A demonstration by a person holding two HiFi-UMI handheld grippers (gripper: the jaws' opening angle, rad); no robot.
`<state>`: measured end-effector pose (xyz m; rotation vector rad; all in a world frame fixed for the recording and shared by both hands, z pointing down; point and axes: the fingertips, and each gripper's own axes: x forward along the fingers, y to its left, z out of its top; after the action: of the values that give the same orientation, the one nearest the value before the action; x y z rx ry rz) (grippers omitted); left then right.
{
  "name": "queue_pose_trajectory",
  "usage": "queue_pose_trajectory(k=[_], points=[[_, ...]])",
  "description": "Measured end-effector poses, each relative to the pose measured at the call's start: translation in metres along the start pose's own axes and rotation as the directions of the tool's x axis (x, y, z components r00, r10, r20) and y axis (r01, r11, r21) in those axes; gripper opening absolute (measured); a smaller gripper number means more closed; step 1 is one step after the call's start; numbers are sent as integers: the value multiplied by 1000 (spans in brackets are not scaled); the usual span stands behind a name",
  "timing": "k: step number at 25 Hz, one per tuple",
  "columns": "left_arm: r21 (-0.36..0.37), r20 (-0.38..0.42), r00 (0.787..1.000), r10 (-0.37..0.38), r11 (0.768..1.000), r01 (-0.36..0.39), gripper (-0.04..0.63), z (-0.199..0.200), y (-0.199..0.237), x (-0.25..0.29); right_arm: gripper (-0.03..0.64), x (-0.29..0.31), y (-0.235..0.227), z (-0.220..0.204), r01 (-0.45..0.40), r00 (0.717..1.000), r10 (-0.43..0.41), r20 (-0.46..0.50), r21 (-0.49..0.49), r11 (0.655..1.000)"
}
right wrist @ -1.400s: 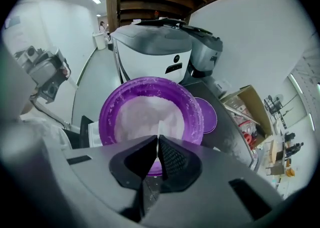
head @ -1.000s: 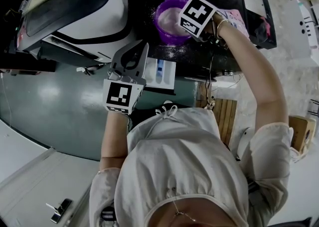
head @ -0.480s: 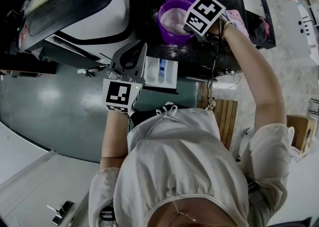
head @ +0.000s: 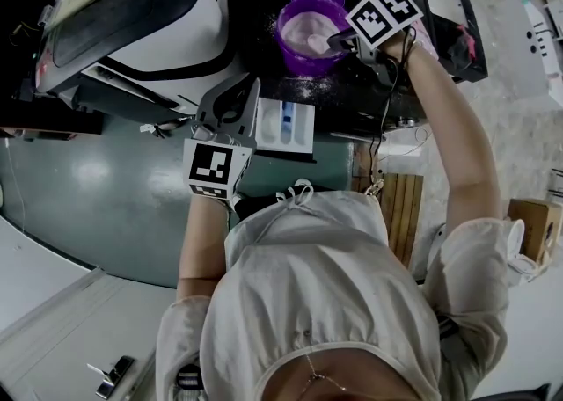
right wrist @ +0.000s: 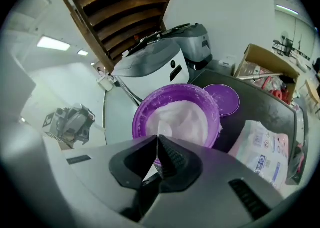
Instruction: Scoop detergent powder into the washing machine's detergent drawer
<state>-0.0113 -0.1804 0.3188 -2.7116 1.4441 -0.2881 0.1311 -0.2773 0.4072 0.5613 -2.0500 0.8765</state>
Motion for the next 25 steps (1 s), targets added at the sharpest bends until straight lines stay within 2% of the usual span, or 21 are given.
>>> queue_pose_trajectory(k=[5,10,13,17,22,25], points=[[-3,1,1000,-4,1000,4,21,0,-4,1,12,-11,-1,3,-61,992,50,117,93,994],[-4,5,1000,-6,1000,7,21,3,-12,2,12,-27,1,4,-136,960,86,266,173,976],[-6,3,1000,-3,1000,3,21,3,-16,3,12,-38,7,4,-204,925,123,358,198,959],[-19,9,1000,4,1000,-4,21,6,-22,4,12,-51,23,4,-330,861,199,468,215,919],[-30,4,1000,11,999,-11,21,5,-28,4,12,-63,35,-8,-446,802,225,554,304,842],[-33,0,1000,5,999,-5,21,4,-31,3,12,-69,35,-15,-469,778,215,591,318,824]])
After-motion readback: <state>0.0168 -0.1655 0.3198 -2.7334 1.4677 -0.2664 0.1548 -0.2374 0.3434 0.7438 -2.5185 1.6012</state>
